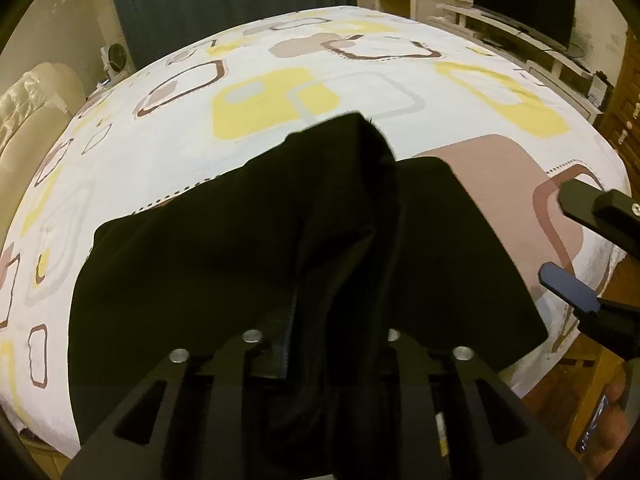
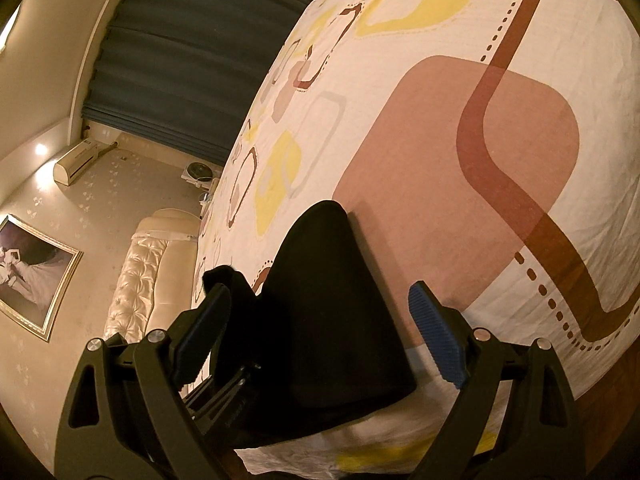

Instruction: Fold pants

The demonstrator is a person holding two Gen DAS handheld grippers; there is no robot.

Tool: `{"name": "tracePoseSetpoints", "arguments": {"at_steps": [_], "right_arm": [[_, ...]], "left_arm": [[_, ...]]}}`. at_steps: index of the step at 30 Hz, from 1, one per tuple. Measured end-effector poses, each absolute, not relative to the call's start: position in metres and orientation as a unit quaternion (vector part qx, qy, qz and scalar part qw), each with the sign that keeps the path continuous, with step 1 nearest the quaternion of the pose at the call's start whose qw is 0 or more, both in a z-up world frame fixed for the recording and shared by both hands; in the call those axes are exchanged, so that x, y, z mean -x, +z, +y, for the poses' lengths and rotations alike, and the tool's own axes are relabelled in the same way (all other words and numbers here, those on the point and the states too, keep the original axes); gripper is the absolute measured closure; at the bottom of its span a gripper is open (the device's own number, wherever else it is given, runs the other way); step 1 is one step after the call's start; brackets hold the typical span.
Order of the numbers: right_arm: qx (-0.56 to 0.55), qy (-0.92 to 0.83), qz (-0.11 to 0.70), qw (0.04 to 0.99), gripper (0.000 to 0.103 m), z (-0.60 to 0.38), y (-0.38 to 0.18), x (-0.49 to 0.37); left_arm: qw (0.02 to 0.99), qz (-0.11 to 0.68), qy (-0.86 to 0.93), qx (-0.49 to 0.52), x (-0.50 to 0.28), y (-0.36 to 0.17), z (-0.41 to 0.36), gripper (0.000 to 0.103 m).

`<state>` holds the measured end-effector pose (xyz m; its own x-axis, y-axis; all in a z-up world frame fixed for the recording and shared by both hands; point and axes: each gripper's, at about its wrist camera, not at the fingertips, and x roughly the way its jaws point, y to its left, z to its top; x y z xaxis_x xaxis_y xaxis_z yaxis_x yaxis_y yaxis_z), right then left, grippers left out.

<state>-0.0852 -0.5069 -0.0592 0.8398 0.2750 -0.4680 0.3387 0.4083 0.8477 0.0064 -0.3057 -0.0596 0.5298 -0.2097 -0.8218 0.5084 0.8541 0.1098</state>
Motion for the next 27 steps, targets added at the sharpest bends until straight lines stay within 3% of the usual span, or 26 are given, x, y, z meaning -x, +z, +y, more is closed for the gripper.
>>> {"name": "tracePoseSetpoints", "arguments": {"at_steps": [3,7,16,21,27], "right_arm": [[-0.544,-0.022,0.281,0.790,0.012,-0.508,-0.059,0.086],[-0.544,-0.024,0.278,0.791,0.012,-0.510,-0.058,0.086],[-0.532,-0.013,0.275,0.801,0.012,-0.501,-0.046,0.084],[-0.509,0.016,0.287,0.812,0.013,-0.483,-0.034,0.074],[-0.465,0.050,0.332,0.819,0.013,-0.450,-0.030,0.054]], "left_arm": [[0.857,0.434,-0.221,-0.168,0.001,-0.057,-0.308,0.047],[0.858,0.425,-0.234,-0.165,0.014,-0.050,-0.308,0.030],[0.863,0.417,-0.266,-0.101,0.028,-0.008,-0.255,0.023],[0.880,0.412,-0.226,-0.069,0.012,0.005,-0.173,0.022],[0.893,0.430,-0.131,-0.016,-0.011,-0.018,-0.055,0.021]]}}
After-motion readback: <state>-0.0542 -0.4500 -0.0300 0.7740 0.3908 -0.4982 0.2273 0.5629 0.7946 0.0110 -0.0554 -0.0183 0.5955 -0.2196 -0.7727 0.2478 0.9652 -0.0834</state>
